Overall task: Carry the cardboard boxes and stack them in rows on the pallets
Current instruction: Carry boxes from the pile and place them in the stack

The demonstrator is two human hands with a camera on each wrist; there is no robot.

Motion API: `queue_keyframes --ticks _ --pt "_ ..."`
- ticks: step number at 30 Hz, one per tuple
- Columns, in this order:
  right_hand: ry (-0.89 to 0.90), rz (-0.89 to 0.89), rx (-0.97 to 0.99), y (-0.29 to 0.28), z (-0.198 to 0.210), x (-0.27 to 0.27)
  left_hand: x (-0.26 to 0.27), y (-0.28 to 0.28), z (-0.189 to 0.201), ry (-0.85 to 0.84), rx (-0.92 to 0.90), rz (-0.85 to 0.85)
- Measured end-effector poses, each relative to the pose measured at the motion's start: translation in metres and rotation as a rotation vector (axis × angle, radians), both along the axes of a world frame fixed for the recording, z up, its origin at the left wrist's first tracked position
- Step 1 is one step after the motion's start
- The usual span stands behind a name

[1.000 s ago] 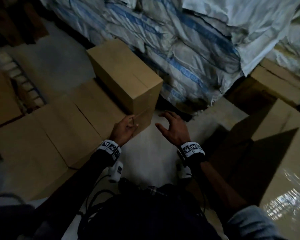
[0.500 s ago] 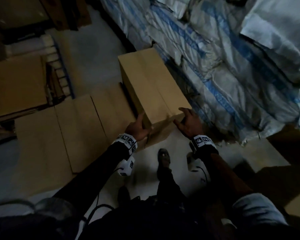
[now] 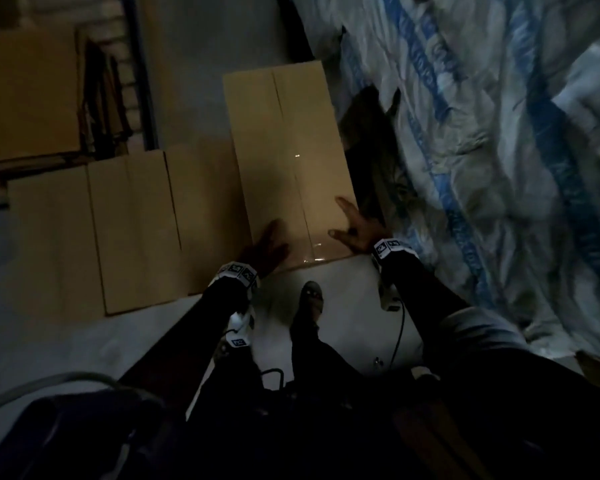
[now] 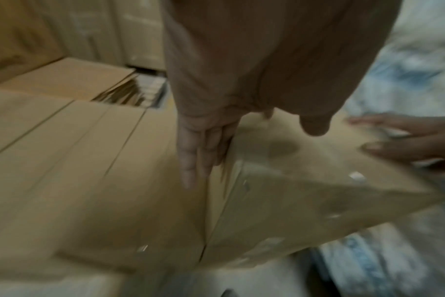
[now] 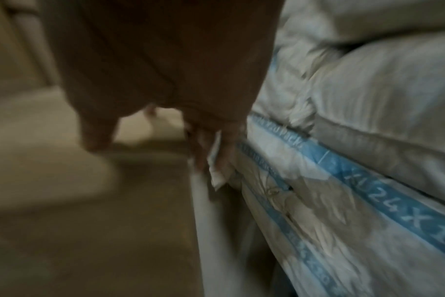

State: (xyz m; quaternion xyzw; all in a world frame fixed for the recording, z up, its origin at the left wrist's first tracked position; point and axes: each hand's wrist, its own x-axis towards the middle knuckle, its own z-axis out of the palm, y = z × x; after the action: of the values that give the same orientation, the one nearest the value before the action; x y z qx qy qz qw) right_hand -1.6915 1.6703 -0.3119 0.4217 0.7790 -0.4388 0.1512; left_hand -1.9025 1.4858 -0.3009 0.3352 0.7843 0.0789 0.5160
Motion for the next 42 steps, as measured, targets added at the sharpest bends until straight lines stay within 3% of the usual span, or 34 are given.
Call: queue_keyframes --ticks 6,10,13,18,25,29,33,42 --pt "0.016 -0.034 0.038 0.006 -0.011 -0.002 0.01 0.023 0.011 0.173 -0.003 0.082" --pt "0.039 -0.072 0.203 -0.005 -0.003 -0.008 0.005 0.011 0.006 0.213 0.133 0.054" --pt "0.051 -0.171 0.219 -0.013 0.008 -0.021 -0.002 0.009 0.013 0.283 0.223 0.026" --pt "0.082 -0.279 0.237 -0.017 0.038 -0.039 -0.024 0.019 0.05 0.422 0.254 0.036" --pt "0.161 -0.301 0.31 -0.046 0.096 -0.049 -0.041 -0.001 0.134 0.475 0.344 -0.026" --pt "0.276 -0.31 0.434 -0.085 0.135 -0.06 -0.062 -0.04 0.149 0.557 0.487 -0.025" --pt "0.371 -0.371 0.56 -0.131 0.174 -0.082 -0.096 -0.079 0.167 0.459 0.593 0.115" --pt "0.411 -0.543 0.81 -0.282 0.267 -0.114 -0.15 -0.173 0.225 0.42 1.019 0.047"
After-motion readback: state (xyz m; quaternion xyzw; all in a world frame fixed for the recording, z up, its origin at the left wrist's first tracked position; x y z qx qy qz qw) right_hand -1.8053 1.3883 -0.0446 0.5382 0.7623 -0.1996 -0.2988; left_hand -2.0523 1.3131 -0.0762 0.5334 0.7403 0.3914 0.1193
